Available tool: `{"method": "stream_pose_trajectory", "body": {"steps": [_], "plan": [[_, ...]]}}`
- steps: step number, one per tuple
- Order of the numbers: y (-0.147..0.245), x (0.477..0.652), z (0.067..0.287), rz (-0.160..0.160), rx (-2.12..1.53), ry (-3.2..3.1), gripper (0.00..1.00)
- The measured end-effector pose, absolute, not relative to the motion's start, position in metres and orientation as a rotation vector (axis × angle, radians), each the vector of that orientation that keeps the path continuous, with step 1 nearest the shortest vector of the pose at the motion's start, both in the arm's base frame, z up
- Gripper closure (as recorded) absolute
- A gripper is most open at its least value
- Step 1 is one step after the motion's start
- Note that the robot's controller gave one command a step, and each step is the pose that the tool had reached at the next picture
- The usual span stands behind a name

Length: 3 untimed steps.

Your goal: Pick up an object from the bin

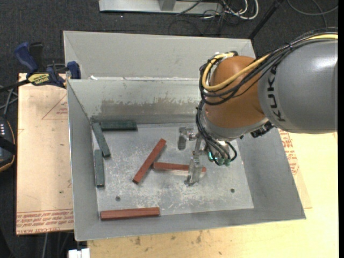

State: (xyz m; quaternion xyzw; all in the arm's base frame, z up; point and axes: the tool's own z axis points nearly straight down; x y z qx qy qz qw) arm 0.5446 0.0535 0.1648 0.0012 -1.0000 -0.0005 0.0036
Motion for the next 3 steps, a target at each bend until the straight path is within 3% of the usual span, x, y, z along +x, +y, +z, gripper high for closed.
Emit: {"method": "stream_pose_trajectory", "body": {"steps": [1, 2, 3], "plan": [[0.053, 0.546, 0.169, -0.002, 0.001, -3.142, 0.00], [0.046, 0.565, 0.080, -0.003, -0.008, -3.141, 1.00], [0.046, 0.565, 0.080, -0.003, -0.008, -3.141, 1.00]]}}
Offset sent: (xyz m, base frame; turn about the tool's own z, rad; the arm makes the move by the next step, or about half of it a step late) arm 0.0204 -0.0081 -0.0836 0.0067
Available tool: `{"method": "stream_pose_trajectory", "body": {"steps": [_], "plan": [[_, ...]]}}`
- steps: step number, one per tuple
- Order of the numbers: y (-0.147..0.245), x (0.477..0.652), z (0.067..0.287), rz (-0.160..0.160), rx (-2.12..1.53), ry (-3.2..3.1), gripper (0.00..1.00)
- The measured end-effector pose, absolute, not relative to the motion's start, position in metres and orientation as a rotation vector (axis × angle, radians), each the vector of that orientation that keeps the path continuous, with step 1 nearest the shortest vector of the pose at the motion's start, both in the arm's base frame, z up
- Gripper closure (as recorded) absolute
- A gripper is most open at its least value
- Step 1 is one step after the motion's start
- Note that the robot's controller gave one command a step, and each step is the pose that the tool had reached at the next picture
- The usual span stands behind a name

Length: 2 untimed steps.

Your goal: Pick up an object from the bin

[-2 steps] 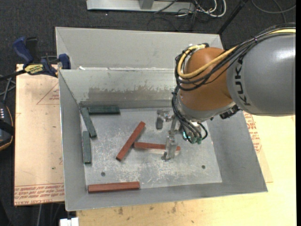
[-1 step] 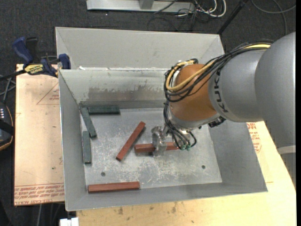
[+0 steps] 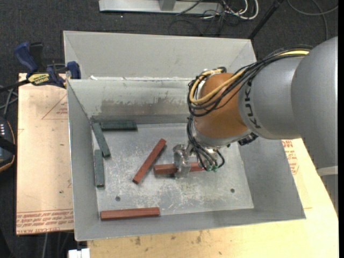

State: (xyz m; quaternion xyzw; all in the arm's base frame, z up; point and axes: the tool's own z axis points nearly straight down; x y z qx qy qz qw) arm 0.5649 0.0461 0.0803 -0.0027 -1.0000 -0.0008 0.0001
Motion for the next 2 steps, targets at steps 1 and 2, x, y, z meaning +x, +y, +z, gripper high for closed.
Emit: {"method": "stream_pose_trajectory", "body": {"steps": [1, 2], "plan": [[0.052, 0.537, 0.078, -0.001, 0.038, -3.142, 1.00], [0.044, 0.557, 0.207, -0.002, 0.033, -3.144, 1.00]]}}
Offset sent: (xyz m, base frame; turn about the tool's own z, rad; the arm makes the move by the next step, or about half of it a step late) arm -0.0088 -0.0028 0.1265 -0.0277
